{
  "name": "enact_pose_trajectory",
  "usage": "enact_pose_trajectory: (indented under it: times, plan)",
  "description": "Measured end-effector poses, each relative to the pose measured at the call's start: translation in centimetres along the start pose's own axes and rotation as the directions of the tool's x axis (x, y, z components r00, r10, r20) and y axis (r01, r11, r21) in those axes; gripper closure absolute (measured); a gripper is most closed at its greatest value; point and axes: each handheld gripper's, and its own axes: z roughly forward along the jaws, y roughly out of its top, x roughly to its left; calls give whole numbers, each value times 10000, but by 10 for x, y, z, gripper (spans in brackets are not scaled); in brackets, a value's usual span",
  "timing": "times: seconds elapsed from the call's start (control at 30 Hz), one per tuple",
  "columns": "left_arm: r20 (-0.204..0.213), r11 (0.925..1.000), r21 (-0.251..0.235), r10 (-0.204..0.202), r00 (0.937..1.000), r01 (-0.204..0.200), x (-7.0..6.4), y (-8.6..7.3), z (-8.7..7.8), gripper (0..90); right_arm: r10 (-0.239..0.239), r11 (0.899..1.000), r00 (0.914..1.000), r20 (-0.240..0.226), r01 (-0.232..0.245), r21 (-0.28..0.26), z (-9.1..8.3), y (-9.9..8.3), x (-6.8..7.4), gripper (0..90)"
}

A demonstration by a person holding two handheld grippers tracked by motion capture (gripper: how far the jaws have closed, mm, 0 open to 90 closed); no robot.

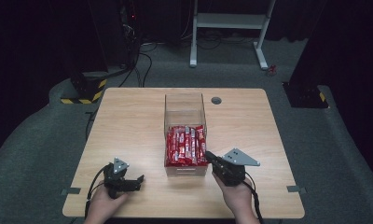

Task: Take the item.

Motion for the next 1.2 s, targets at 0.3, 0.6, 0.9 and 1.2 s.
enact_pose_trajectory:
  times: [0.3, 0.6, 0.9, 1.2]
  plan:
    - [1, 10000, -1, -3, 10000, 3, 0, 0, 0, 6, 79, 10000, 9998, 181, -79, 8, -3, -1, -7, 900]
    - [-1, 10000, -1, -3, 10000, 3, 0, 0, 0, 6, 251, 9997, 9986, 467, -250, -25, -8, -2, -19, 900]
    - [-1, 10000, 2, 4, 10000, -4, 0, 0, 0, 6, 344, 9994, 9962, 799, -337, -98, -12, -3, -28, 900]
    - [0, 10000, 1, 3, 10000, -3, 0, 0, 0, 6, 524, 9986, 9920, 1147, -513, -120, -16, -6, -40, 900]
